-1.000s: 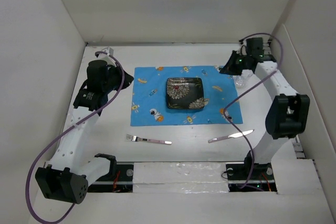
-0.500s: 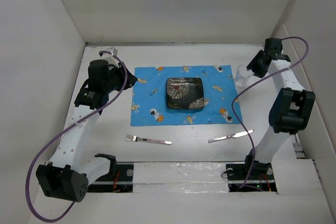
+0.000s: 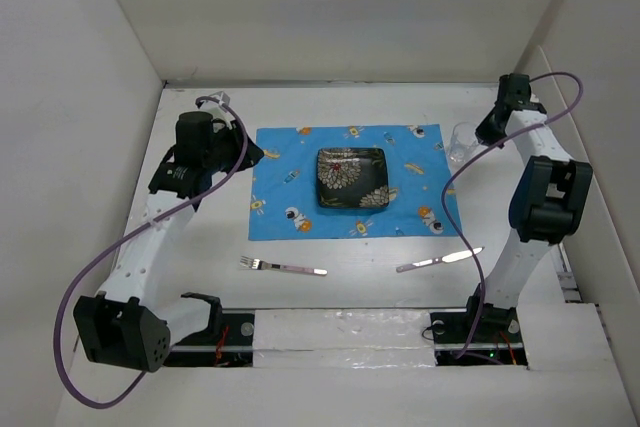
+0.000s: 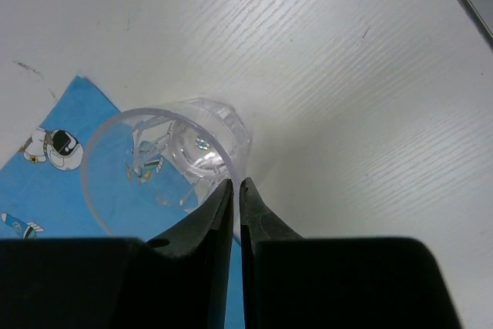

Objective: Set the dinner table for one person

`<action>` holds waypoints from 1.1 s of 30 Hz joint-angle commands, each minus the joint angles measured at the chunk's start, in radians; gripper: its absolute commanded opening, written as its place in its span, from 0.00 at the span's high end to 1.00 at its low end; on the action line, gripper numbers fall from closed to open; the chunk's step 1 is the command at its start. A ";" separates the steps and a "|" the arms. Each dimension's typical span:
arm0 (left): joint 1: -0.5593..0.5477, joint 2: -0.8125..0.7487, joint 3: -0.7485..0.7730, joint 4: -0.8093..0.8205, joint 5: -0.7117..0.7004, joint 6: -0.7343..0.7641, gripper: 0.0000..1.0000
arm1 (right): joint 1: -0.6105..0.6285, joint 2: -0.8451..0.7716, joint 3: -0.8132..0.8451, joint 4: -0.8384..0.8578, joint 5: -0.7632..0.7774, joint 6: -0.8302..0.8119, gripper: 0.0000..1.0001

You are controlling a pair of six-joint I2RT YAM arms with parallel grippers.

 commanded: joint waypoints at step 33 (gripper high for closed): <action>-0.006 0.005 0.005 0.019 -0.027 0.012 0.73 | 0.168 0.152 0.264 -0.047 -0.043 0.003 0.81</action>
